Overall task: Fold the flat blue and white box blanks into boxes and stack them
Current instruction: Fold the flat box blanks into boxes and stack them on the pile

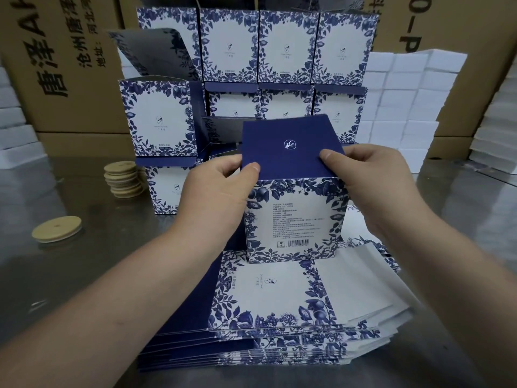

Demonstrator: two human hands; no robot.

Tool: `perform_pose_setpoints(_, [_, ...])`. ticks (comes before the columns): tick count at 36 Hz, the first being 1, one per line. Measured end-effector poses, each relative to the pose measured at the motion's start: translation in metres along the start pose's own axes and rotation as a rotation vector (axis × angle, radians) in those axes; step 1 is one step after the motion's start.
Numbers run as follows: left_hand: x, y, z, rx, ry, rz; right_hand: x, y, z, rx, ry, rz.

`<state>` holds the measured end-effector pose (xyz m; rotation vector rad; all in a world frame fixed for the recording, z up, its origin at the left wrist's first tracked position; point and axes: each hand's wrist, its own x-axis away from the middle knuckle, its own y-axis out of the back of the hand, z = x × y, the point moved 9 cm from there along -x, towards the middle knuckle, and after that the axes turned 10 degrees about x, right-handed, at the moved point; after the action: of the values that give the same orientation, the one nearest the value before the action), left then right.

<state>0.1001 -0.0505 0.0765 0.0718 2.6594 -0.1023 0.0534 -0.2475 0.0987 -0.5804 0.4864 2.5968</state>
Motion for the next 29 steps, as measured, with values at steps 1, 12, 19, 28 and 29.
perform_pose_setpoints(1, [-0.001,0.001,0.0,0.013,0.005,-0.016,0.0,0.0,0.0,0.0,-0.002,0.003])
perform_pose_setpoints(12, [-0.002,-0.001,0.0,0.071,-0.05,0.012,0.002,0.0,0.001,-0.014,0.005,-0.008])
perform_pose_setpoints(19, [0.0,0.0,-0.003,0.023,-0.062,-0.001,-0.001,0.002,-0.003,-0.021,-0.002,-0.029])
perform_pose_setpoints(28, [0.002,0.0,-0.007,-0.017,-0.046,-0.003,-0.004,0.005,-0.008,0.02,-0.01,-0.072])
perform_pose_setpoints(29, [0.002,0.0,-0.007,-0.02,-0.044,-0.005,-0.004,0.005,-0.009,0.021,-0.011,-0.075])
